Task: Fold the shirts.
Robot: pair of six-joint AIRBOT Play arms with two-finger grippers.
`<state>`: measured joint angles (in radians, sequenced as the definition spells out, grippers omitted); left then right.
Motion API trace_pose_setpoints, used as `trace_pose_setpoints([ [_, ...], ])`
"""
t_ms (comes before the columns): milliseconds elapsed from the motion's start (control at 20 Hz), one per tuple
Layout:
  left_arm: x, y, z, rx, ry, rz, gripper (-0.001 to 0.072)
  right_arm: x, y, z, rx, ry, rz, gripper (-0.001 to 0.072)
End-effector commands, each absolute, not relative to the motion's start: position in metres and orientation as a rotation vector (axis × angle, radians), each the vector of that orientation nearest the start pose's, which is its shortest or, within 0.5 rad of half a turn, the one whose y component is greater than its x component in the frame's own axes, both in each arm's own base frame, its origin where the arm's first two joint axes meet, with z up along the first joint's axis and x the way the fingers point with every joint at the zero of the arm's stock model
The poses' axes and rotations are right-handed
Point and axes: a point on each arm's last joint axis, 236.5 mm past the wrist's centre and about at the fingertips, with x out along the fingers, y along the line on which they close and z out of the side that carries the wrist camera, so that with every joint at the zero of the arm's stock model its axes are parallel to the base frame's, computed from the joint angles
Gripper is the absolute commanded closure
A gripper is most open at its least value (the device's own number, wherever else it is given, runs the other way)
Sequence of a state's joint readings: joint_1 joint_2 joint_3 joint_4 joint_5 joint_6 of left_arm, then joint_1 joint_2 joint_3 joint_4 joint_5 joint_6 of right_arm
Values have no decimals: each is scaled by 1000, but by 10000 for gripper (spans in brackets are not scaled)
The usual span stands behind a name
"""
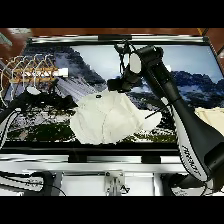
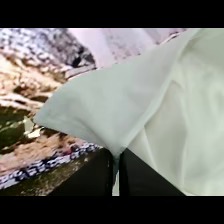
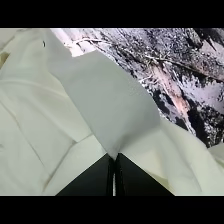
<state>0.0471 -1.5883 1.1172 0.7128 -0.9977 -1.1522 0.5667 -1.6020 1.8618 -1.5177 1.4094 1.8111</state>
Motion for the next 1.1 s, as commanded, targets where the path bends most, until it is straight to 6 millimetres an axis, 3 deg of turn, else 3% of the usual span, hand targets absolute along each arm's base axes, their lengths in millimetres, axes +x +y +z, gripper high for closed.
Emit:
trace_pose_setpoints([
  [0, 443, -147, 11, -556, 1036, -641, 642, 412, 256, 122, -120, 1118, 358, 639],
  [150, 444, -145, 120, -414, 793, -710, 643, 402, 239, 156, -111, 1068, 335, 639],
  [250, 430, -145, 201, -330, 616, -728, 643, 390, 224, 180, -94, 1041, 319, 639],
  [400, 384, -148, 304, -238, 390, -744, 643, 374, 202, 224, -5, 969, 290, 639],
  [500, 347, -150, 342, -217, 313, -742, 643, 359, 193, 253, 52, 912, 293, 639],
  [600, 320, -147, 337, -173, 368, -721, 643, 339, 192, 269, 109, 905, 315, 639],
  [700, 303, -140, 302, -148, 535, -687, 643, 325, 196, 267, 121, 948, 346, 639],
  [800, 301, -138, 268, -186, 644, -677, 643, 324, 205, 256, 122, 986, 364, 639],
  [900, 308, -136, 229, -238, 721, -656, 643, 330, 214, 228, 87, 1049, 355, 639],
  [1050, 308, -133, 157, -323, 861, -617, 643, 336, 240, 168, 2, 1193, 362, 639],
])
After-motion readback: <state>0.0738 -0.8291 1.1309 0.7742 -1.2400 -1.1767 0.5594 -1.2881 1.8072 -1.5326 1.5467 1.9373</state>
